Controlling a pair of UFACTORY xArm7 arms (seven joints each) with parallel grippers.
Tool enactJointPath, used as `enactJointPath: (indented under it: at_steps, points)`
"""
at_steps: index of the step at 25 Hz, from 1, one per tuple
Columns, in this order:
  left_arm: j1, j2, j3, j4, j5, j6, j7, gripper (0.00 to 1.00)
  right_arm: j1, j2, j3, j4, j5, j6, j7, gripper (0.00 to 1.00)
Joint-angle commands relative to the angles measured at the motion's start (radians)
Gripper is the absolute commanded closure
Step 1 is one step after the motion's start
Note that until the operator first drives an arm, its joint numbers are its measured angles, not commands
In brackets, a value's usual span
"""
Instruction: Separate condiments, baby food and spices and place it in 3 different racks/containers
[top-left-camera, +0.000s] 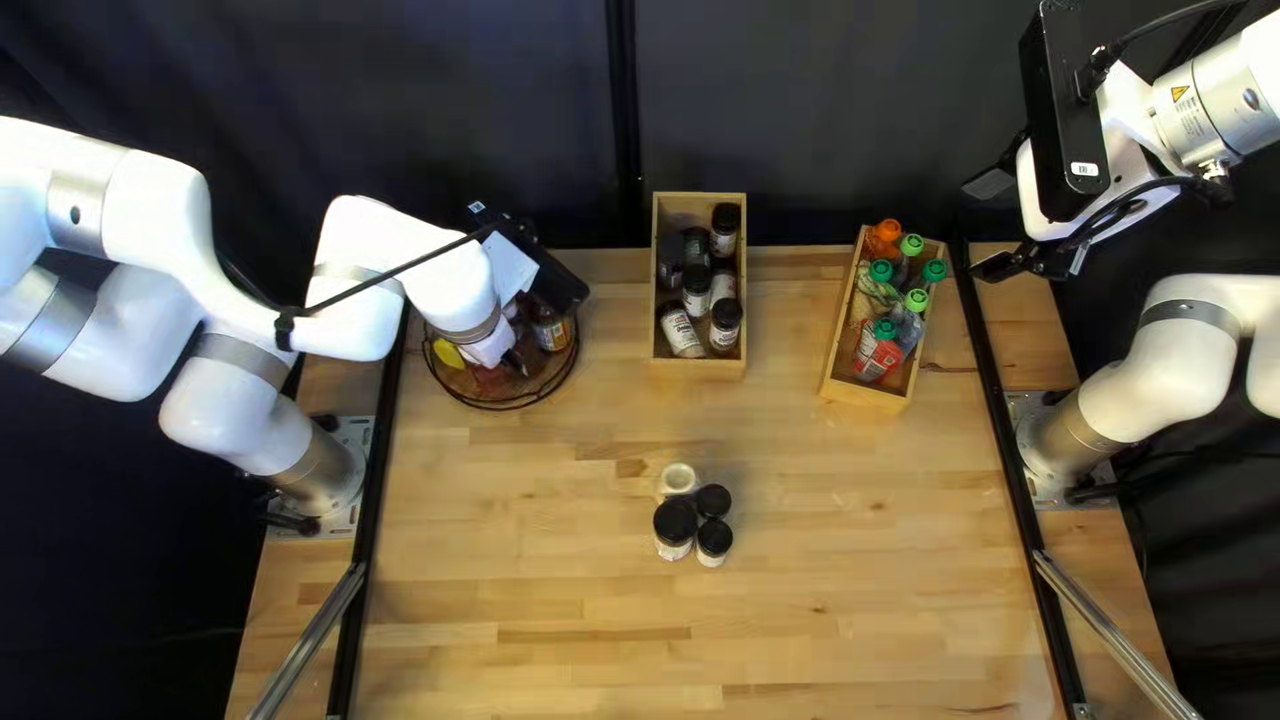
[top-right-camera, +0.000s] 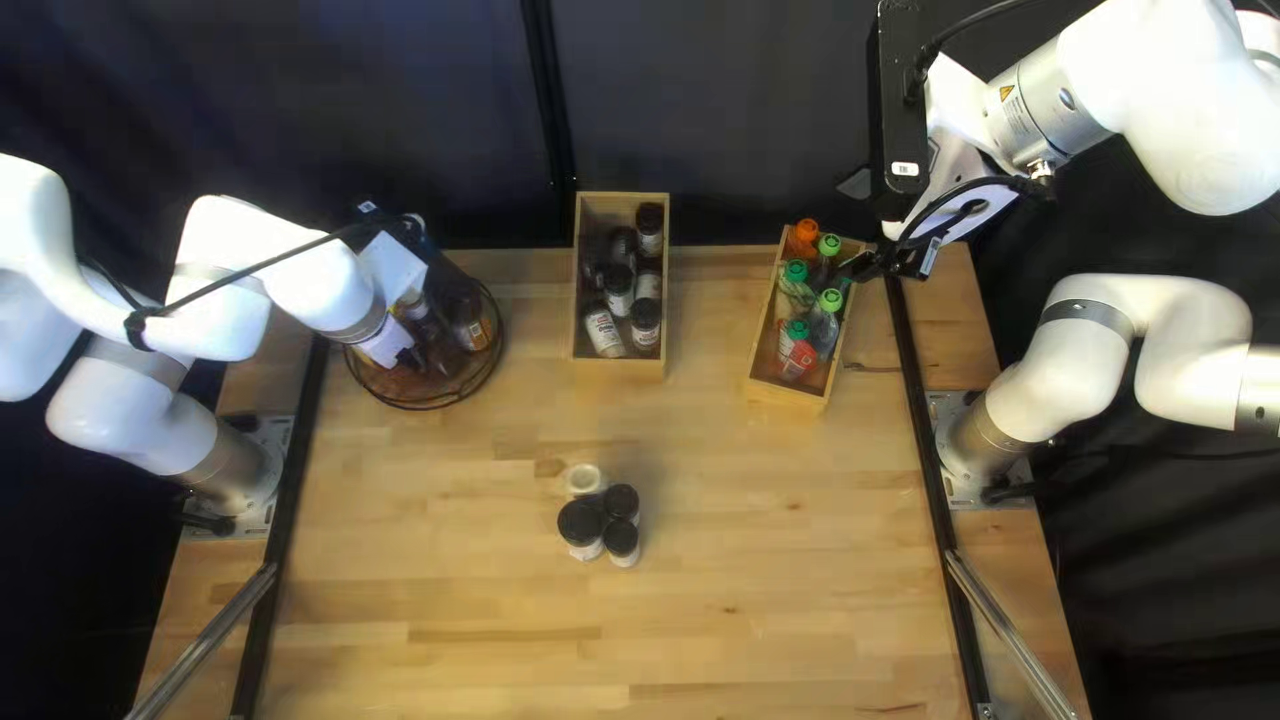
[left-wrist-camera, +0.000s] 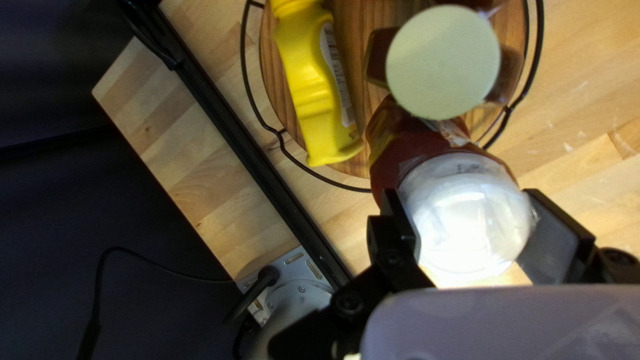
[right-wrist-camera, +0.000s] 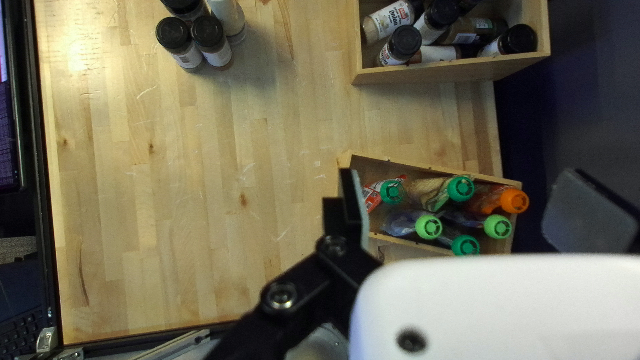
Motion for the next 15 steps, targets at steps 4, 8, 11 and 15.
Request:
enactJointPath:
  at_steps: [4,8,11,15]
  points:
    - [0.000,0.010,0.012,-0.015,-0.003,-0.028,-0.001,1.00,0.000,0.000,0.000,0.000,0.000,0.000,0.000,0.00]
    - [-0.002,0.018,0.023,-0.026,-0.012,-0.047,0.000,1.00,0.000,0.000,0.000,0.000,0.000,0.000,0.000,0.00]
    - [-0.004,0.023,0.031,-0.027,-0.018,-0.054,0.005,1.00,0.000,0.000,0.000,0.000,0.000,0.000,0.000,0.00]
    - [-0.009,0.036,0.038,-0.024,-0.030,-0.060,0.012,1.00,0.000,0.000,0.000,0.000,0.000,0.000,0.000,0.00]
